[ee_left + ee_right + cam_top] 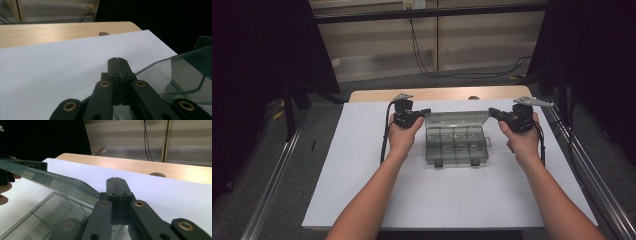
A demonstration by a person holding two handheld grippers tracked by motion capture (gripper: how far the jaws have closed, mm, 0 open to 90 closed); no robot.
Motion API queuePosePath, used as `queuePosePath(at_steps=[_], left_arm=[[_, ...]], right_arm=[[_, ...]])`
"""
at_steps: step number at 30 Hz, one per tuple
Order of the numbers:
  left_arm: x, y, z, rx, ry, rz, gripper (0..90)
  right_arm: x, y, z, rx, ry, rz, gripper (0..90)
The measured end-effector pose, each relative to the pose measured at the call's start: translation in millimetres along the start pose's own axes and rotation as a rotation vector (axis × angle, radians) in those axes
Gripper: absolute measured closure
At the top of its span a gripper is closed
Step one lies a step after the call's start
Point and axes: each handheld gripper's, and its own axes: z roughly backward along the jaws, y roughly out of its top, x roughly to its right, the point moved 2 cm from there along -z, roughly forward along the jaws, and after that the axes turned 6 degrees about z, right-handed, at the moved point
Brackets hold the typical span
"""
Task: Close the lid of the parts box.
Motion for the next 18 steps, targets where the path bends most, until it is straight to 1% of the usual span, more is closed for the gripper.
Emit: queuePosePath(at_steps=[1,3,4,5,6,9,13,14,15,16,17,18], left_arm=[[0.0,-0.5,0.5,-0.001,0.005,-0.003,90.0],[-0.3,-1.6,1.0,0.000,0.000,-0.003,90.0],[0.2,-2.4,0.9,0.003,-0.003,0.005,90.0],[0.1,-2.8,1.2,0.000,0.001,0.005,90.0],[0.0,-3.5,1.8,-0.006,-0.007,0.003,90.0],[1.4,-5.4,2.5,-0.003,-0.006,0.004,90.0],[1.9,-10.0,3.6,0.000,-0.016,0.004,90.0],[3.1,-11.8,3.0,0.002,-0.012,0.005,90.0],[3.3,-13.4,3.5,-0.004,-0.007,-0.010,90.0],[4.5,-15.1,3.7,0.003,0.000,-0.006,90.0],[4.3,-16.7,4.2,0.007,-0.003,-0.013,90.0],[4.9,-18.3,4.1,0.011,-0.007,-0.005,90.0]], right_arm=[[-0.3,-0.2,-0.2,-0.002,-0.002,0.003,90.0],[-0.5,-0.7,-0.7,-0.002,-0.001,-0.007,90.0],[-0.3,-1.1,-1.0,-0.003,-0.002,-0.003,90.0],[-0.1,-1.7,-1.1,-0.008,-0.002,0.008,90.0],[-1.1,-1.9,-1.5,-0.011,-0.002,0.009,90.0],[-3.4,-2.3,-2.1,-0.014,-0.001,0.020,90.0],[-7.1,-3.6,-3.9,-0.020,0.001,0.031,90.0],[-7.7,-4.2,-4.4,-0.022,0.007,0.034,90.0],[-8.3,-5.0,-4.8,-0.022,0.006,0.037,90.0],[-8.9,-5.9,-5.1,-0.023,0.008,0.032,90.0],[-9.1,-7.2,-5.2,-0.026,0.010,0.037,90.0],[-9.6,-8.5,-5.3,-0.028,0.010,0.038,90.0]])
